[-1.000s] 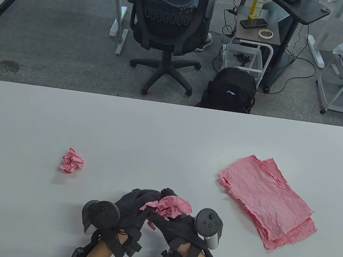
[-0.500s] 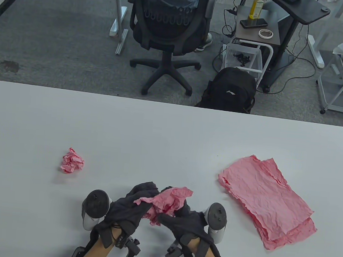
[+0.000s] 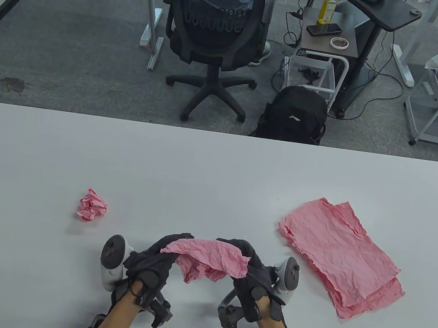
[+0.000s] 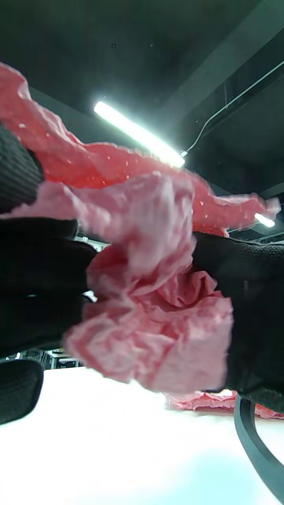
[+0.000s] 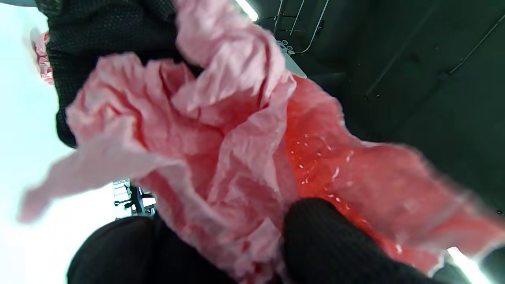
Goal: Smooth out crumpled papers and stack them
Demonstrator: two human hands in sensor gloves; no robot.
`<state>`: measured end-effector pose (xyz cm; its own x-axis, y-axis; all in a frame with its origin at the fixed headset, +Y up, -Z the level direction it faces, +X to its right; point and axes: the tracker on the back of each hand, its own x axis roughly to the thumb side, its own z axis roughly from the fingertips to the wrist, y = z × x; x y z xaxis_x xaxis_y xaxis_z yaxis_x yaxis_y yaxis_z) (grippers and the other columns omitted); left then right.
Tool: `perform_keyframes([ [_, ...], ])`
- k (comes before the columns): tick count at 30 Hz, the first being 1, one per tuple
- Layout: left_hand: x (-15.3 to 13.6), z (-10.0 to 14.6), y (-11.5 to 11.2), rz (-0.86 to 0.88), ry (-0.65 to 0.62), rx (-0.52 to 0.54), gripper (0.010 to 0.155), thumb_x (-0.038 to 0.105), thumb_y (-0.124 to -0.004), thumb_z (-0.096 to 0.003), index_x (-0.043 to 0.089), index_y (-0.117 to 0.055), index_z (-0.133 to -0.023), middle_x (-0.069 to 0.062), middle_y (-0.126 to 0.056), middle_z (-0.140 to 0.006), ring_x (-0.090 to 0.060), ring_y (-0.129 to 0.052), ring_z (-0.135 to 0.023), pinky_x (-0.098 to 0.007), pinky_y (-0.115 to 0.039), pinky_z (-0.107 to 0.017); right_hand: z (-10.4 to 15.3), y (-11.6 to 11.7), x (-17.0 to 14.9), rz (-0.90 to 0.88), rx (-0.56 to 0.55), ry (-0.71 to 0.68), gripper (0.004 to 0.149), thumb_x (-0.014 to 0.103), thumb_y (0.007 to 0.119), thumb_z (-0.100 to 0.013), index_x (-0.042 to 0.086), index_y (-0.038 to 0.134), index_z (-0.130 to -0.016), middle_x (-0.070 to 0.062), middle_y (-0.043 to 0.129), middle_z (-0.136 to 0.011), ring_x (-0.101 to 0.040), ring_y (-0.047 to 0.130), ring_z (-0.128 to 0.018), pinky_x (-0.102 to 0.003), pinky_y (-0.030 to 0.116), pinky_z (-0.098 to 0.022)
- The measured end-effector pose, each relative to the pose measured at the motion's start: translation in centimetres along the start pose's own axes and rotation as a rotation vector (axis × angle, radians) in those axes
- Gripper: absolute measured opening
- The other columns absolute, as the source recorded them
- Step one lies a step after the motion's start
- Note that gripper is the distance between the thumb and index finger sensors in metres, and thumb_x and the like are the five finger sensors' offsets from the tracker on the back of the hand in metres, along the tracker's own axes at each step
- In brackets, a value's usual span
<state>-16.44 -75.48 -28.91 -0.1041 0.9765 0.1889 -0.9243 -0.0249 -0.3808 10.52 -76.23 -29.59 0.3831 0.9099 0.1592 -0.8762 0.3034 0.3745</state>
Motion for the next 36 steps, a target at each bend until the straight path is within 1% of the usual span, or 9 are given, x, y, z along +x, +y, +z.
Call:
perform_keyframes([
  [5,0.9,0.2,0.3,-0.257,-0.028,0.099,0.048,0.051,-0.072,-0.0556,0.025,-0.083,-0.094,0.007,-0.098,-0.069,-0.022,-0.104,-0.065,-0.052,-0.074,-0.065,0.3,0.0,0.2,0.144,-0.086,-0.002,0.044,0.034,0.076,-0.052,0.014,0.065,-0.090,-0.008,0.088,-0.078,-0.035,0.092,-0.066,-0.054,0.074,-0.049],
  [12,0.6,0.0,0.9,-0.026,-0.056,0.012,0.045,0.048,-0.071,-0.0572,0.031,-0.076,-0.099,-0.004,-0.068,-0.108,-0.035,-0.071,-0.105,-0.062,-0.055,-0.076,0.0,-1.8,0.4,0.130,-0.052,0.109,0.042,0.036,0.078,-0.053,0.015,0.075,-0.089,-0.004,0.092,-0.057,-0.027,0.095,-0.046,-0.053,0.076,-0.042],
  [16,0.3,-0.2,0.0,0.118,-0.030,-0.090,0.047,0.046,-0.068,-0.0591,0.027,-0.071,-0.102,0.000,-0.089,-0.088,-0.029,-0.097,-0.081,-0.054,-0.071,-0.069,0.1,-2.6,1.1,0.318,-0.160,0.100,0.042,0.042,0.081,-0.050,0.011,0.086,-0.078,0.000,0.098,-0.040,-0.023,0.100,-0.029,-0.050,0.082,-0.031],
  [21,0.6,0.3,1.3,-0.165,0.053,0.142,0.049,0.046,-0.074,-0.0554,0.017,-0.082,-0.093,-0.002,-0.102,-0.063,-0.026,-0.109,-0.047,-0.049,-0.083,-0.050,0.1,-3.4,2.2,0.394,-0.184,0.040,0.044,0.045,0.078,-0.051,0.009,0.091,-0.072,-0.001,0.103,-0.037,-0.025,0.105,-0.027,-0.049,0.085,-0.028],
  [26,3.5,1.4,1.7,-0.601,-0.160,0.286,0.072,0.051,-0.075,-0.0549,0.018,-0.047,-0.113,-0.012,-0.061,-0.109,-0.044,-0.068,-0.101,-0.065,-0.055,-0.071,0.5,-2.4,3.9,0.746,-0.227,-0.033,0.044,0.044,0.079,-0.051,0.007,0.091,-0.070,-0.001,0.102,-0.033,-0.025,0.105,-0.024,-0.050,0.085,-0.026],
  [29,6.1,1.3,-2.1,-0.943,-0.381,0.078,0.090,0.059,-0.084,-0.0490,0.024,-0.035,-0.116,-0.009,-0.037,-0.119,-0.042,-0.048,-0.113,-0.066,-0.049,-0.075,0.6,-0.8,4.6,0.953,-0.176,-0.079,0.045,0.045,0.078,-0.051,0.006,0.092,-0.069,-0.001,0.103,-0.031,-0.025,0.105,-0.022,-0.049,0.086,-0.024],
  [32,5.6,1.0,-5.7,-1.181,-0.309,-0.127,0.114,0.069,-0.084,-0.0437,0.024,-0.007,-0.113,-0.008,-0.017,-0.121,-0.043,-0.035,-0.117,-0.069,-0.043,-0.077,0.7,1.3,4.5,1.048,-0.080,-0.124,0.047,0.046,0.078,-0.050,0.006,0.092,-0.069,-0.001,0.103,-0.030,-0.026,0.105,-0.021,-0.050,0.086,-0.024],
  [34,5.1,0.5,-6.4,-1.171,-0.245,-0.148,0.106,0.059,-0.086,-0.0459,0.021,-0.016,-0.115,-0.009,-0.026,-0.120,-0.043,-0.045,-0.114,-0.068,-0.047,-0.076,0.6,2.6,4.0,1.068,0.035,-0.132,0.048,0.047,0.078,-0.050,0.006,0.091,-0.071,-0.002,0.103,-0.033,-0.027,0.105,-0.024,-0.051,0.085,-0.026],
  [36,5.2,0.7,-5.7,-1.113,-0.246,-0.071,0.072,0.044,-0.087,-0.0483,0.021,-0.059,-0.111,-0.009,-0.065,-0.112,-0.040,-0.077,-0.100,-0.064,-0.061,-0.071,0.7,3.3,3.5,1.028,0.115,-0.155,0.044,0.042,0.078,-0.051,0.007,0.086,-0.078,-0.004,0.102,-0.040,-0.030,0.104,-0.032,-0.053,0.083,-0.032],
])
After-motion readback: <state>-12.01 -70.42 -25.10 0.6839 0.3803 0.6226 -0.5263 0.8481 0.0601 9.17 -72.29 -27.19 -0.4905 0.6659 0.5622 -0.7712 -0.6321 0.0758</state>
